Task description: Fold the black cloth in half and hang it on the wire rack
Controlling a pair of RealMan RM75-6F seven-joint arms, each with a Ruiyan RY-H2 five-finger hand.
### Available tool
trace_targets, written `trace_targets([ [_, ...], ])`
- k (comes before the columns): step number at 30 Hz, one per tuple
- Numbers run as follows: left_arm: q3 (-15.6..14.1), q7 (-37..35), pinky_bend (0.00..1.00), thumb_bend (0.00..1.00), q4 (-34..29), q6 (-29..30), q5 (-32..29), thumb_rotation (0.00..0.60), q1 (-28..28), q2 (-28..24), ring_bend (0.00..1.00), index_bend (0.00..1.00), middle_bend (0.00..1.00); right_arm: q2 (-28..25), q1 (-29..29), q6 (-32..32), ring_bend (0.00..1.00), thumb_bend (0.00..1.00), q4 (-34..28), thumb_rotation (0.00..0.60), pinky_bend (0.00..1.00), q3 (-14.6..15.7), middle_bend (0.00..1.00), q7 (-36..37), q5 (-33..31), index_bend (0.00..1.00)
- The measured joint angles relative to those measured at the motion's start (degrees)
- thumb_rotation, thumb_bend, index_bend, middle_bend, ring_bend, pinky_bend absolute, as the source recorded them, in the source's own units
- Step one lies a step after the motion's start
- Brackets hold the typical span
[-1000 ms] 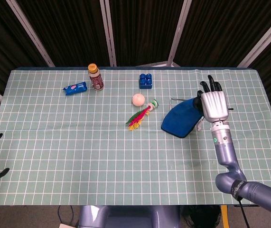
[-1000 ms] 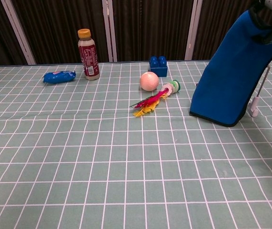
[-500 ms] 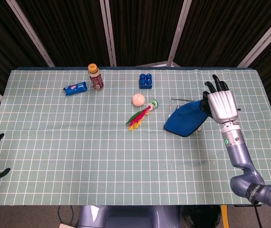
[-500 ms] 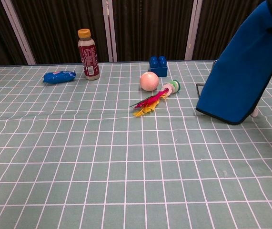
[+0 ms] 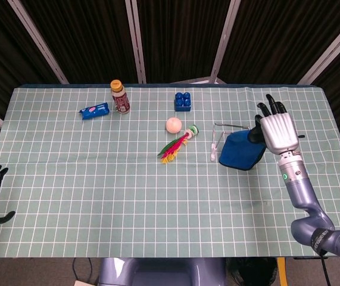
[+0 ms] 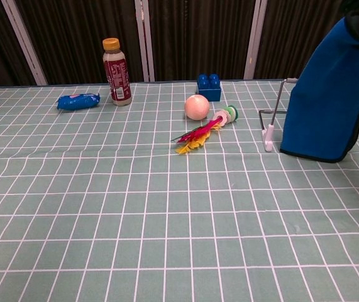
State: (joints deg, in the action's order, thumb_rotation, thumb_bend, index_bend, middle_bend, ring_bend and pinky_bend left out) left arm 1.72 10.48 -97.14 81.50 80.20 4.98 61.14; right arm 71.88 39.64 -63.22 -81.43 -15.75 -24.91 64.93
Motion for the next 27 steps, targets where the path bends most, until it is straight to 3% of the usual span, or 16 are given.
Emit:
trace_targets([
  [12,0.3,-0.9,0.0,0.0,0.7,-0.4,-1.0,0.6,0.0,-0.2,0.0,0.0,0.0,1.0,2.5,1.6,0.0,0.45,-0.3,0.6,0.21,-3.2,0.2,-1.8,-6.9,0.76],
  [27,1.0,1.5,0.0,0.0,1.5,-2.3,-3.7,0.6,1.0,1.0,0.0,0.0,0.0,5.0,6.7,7.0,0.0,0.44,8.8,0.6,0.21,-4.9,0.2,-0.5,-12.7,0.76],
])
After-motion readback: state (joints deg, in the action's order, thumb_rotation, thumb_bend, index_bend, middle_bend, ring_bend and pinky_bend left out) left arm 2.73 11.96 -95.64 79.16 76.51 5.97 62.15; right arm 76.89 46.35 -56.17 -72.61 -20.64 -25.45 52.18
